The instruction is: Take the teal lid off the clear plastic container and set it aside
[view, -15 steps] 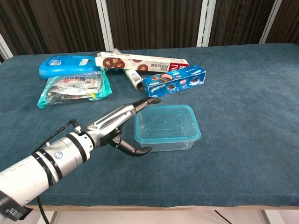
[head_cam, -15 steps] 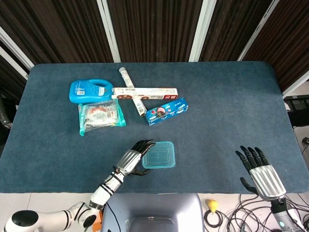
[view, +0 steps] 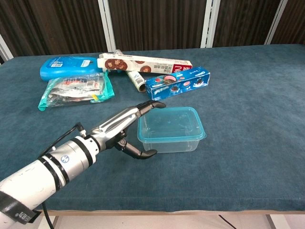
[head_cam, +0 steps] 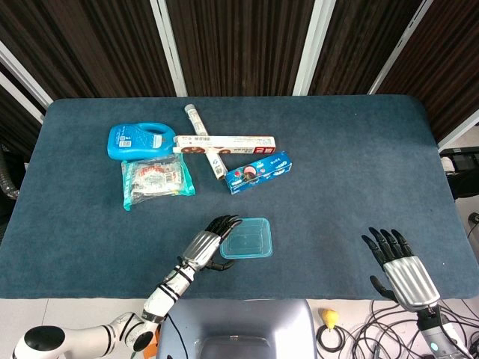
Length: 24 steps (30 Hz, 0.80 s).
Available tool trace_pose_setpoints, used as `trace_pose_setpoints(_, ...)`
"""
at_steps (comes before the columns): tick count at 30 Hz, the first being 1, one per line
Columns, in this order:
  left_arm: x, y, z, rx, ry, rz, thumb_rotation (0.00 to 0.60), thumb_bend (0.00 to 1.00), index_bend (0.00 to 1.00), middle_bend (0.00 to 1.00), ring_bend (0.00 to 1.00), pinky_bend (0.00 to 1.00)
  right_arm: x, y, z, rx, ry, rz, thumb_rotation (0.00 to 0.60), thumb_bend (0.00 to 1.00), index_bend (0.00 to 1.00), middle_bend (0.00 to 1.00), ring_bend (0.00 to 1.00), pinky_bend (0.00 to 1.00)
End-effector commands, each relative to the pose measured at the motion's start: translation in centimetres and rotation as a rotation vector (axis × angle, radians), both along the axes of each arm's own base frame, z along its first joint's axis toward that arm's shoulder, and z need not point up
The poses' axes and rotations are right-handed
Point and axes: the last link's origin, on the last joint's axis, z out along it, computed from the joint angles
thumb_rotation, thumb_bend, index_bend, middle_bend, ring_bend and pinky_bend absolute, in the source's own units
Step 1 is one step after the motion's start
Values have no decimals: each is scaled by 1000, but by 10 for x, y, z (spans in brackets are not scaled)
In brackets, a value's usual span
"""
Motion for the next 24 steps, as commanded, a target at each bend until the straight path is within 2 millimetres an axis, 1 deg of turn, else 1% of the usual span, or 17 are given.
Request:
trace_pose_setpoints(1,-1,-1,-1,7,-12,0,600,293,440,129,17,152,1,-2,-4,9,5,3,600,299,0,0,0,0)
trace_pose_setpoints(2,-2,-1,-1,11,-10,-1,600,298,463,158,31,167,1,-3,-6,14,7,6,600,299,0,0,0,0)
trace_pose_setpoints(4,-2,-2,-2,15,-5,-9,600,315,535,276,113,227,5,-8,-14,25,8,29,600,299,0,0,0,0)
trace_pose_setpoints(6,-2,-3,-3,14,1,-16,600,325,575,368,183,270,9,-15,-25,46,19,56,600,299,0,0,0,0)
trace_pose_setpoints(7,-2,-4,-4,15,5,-19,600,328,585,394,204,283,12,-19,-30,60,26,71,600,299,5,0,0,0)
trace_pose_setpoints(9,-2,-4,-5,12,10,-20,600,329,579,395,212,293,22,-30,-43,86,32,114,600,299,25,0,0,0)
trace_pose_setpoints(11,-2,-4,-6,9,11,-17,600,329,569,385,207,294,32,-41,-55,107,27,155,600,299,72,0,0,0)
trace_pose_setpoints(16,-3,-4,-6,4,6,-8,600,329,558,382,204,305,57,-67,-94,176,23,264,600,299,145,12,0,0)
trace_pose_setpoints(20,-4,-5,-5,3,5,-8,600,329,557,383,204,317,75,-81,-121,179,-22,339,600,299,196,50,0,0)
trace_pose_setpoints(24,-5,-3,-3,9,5,-6,600,327,555,384,204,321,89,-86,-143,197,-86,398,600,299,305,101,0,0)
